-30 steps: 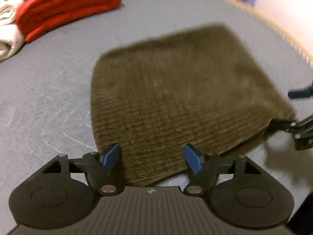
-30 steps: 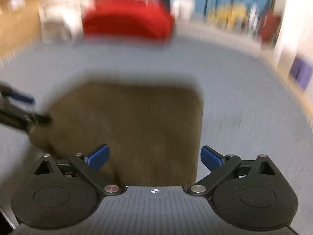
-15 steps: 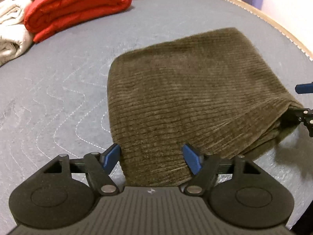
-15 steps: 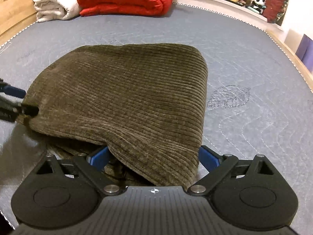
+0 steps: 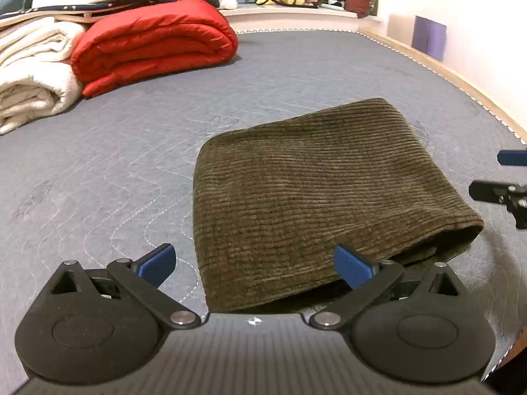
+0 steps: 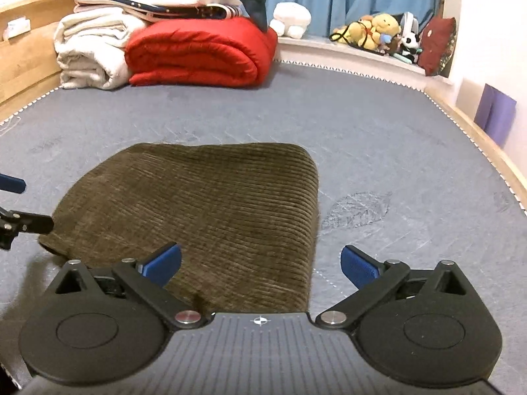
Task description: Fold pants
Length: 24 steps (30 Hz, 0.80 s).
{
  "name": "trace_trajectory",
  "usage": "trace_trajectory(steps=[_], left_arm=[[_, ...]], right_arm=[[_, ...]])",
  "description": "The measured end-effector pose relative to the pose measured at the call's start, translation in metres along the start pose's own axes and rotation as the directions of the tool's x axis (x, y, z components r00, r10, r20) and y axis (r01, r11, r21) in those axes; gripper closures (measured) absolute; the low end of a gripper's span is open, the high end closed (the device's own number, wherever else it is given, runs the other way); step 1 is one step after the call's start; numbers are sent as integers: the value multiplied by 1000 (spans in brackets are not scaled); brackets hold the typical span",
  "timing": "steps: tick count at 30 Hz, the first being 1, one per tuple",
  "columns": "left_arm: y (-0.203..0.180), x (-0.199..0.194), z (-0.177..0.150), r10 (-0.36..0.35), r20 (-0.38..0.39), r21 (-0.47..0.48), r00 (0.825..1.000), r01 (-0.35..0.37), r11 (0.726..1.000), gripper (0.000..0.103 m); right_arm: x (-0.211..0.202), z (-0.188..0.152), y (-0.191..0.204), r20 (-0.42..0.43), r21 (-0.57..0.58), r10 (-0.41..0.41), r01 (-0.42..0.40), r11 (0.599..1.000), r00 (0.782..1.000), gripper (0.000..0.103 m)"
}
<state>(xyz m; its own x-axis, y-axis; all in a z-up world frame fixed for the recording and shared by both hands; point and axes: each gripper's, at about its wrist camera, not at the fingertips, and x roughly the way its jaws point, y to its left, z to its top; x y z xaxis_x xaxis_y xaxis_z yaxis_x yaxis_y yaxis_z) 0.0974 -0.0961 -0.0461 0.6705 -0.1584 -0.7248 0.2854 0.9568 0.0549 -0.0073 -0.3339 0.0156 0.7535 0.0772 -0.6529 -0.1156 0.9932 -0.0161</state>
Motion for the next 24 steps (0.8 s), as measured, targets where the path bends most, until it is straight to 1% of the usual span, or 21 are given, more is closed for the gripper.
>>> trace_trajectory(steps=[3,6,9,12,20,22,24], left_arm=[[-2,1,-2,3,-29,-66,1000,-5,998,0],[-1,10,-4,0,-80,-127,997,-11,992,0],[-3,18,-4,6,-116,-120,993,-20,993,0],[-5,21,-4,15,-129,-125,992,-31,992,0],[-2,21,-2,23,-127,-154,992,-42,987,0],[1,16,1,32,-102,-176,994,-49,983,0],[5,9,4,33,-64,-203,997,-45,978,0]], right_arm=[[-1,-5,6,2,-4,5,-5,1000,1000,1],[6,-7,10,-16,-12,-2,2,1000,1000,1],[10,-5,15,-27,3,-13,13,1000,1000,1],[14,-4,14,-30,19,-1,1,1000,1000,1],[20,-1,15,-42,39,17,-16,999,999,1],[17,1,13,-25,59,22,-21,998,999,1],[11,4,9,19,97,36,-37,995,999,1]])
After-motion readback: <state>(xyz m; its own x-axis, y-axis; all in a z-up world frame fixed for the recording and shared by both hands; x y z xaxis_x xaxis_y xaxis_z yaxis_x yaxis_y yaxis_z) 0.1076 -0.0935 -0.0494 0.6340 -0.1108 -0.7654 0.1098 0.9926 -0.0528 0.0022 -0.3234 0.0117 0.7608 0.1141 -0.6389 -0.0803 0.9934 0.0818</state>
